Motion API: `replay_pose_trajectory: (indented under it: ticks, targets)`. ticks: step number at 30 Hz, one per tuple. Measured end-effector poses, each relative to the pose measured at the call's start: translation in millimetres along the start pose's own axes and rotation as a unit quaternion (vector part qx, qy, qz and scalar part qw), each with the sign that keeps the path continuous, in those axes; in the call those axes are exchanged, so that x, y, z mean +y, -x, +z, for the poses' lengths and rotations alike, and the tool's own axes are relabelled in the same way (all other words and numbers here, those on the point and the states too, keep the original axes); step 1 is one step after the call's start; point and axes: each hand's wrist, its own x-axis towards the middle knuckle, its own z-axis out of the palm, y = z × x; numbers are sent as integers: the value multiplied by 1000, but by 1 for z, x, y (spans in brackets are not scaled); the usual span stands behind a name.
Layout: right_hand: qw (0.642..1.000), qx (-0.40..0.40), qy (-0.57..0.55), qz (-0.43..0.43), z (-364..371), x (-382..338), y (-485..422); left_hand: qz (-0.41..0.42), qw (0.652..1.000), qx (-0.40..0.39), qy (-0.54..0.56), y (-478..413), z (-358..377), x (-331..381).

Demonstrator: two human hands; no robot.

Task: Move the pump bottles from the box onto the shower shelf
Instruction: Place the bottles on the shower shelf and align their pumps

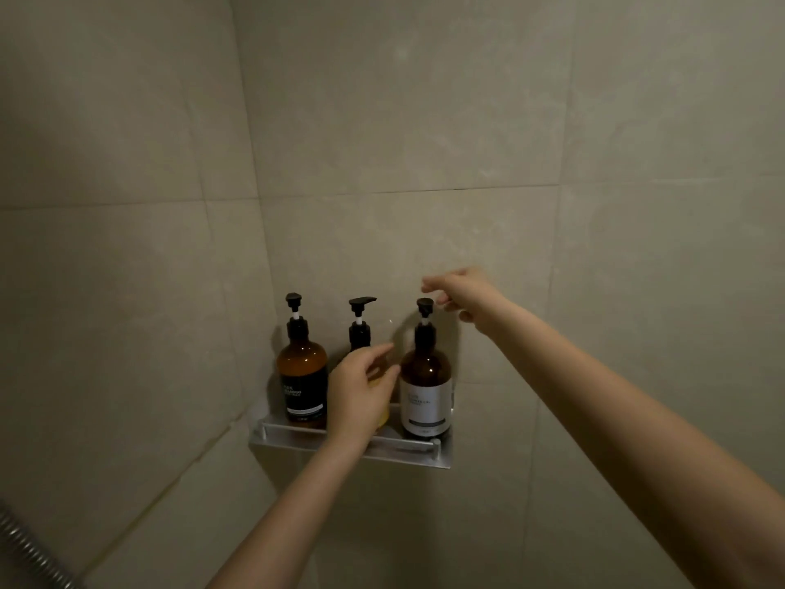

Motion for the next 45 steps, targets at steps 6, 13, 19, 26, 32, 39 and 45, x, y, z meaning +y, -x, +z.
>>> replay_pose_trajectory:
  ticks: [6, 13, 19, 26, 32, 39, 45]
  targets:
    - [980, -24, 120, -156, 32, -35, 5, -45, 995, 82, -36, 2, -26, -30]
    - [944, -34, 264, -194, 84, -41, -6, -84, 994, 62, -42, -1, -22, -42]
    - [931, 2, 294, -215, 87, -34, -13, -99, 994, 50, 2, -5, -27, -41]
    - [909, -74, 307, -273, 76, -33, -16, -110, 993, 41, 11, -8, -28, -46]
    - [924, -162, 242, -246, 70, -31, -20, -97, 995, 30, 6, -8, -32, -45]
    - [942, -77, 245, -217, 73, -33, -27, -90, 996, 0, 2, -15, -39, -46]
    - [933, -122, 270, -203, 71, -41, -26, -94, 994, -50, -10, -28, -47, -46]
